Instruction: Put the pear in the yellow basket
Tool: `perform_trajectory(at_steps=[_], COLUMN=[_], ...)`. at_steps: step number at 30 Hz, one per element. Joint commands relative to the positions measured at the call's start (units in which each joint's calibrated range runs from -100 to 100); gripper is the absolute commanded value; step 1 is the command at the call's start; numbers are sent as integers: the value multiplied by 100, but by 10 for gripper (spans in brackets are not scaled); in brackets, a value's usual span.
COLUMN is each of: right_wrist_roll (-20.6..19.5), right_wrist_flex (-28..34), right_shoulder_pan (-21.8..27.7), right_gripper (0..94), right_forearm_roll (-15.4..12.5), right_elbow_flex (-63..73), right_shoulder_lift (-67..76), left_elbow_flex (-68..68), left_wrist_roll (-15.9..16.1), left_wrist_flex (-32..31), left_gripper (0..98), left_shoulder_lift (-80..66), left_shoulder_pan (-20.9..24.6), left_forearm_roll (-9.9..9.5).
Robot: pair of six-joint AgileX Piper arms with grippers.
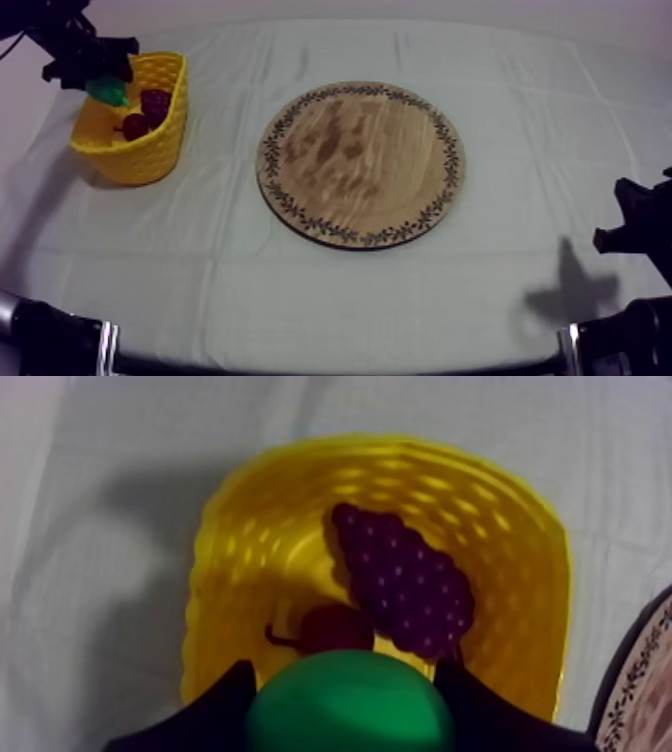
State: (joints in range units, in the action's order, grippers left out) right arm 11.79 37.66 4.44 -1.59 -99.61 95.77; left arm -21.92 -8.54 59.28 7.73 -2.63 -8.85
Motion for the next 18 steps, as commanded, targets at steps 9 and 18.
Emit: perform_trajectory(at_steps=[9, 18], right_wrist_roll=[1, 1], right_wrist_flex=[0, 0], right_shoulder_pan=[1, 1], right_gripper=[5, 5], right_forearm_roll=[0, 0], right_elbow_flex=[-5, -5], right_shoulder_lift=[-1, -1], left_elbow_flex=[119, 407], left_wrist_roll=[25, -174], left_wrist_flex=[66, 289], left_gripper=[793, 946], left_shoulder_lift=[-12, -151], left_shoulder_pan=[24, 36], left_forearm_roll=[-19, -33])
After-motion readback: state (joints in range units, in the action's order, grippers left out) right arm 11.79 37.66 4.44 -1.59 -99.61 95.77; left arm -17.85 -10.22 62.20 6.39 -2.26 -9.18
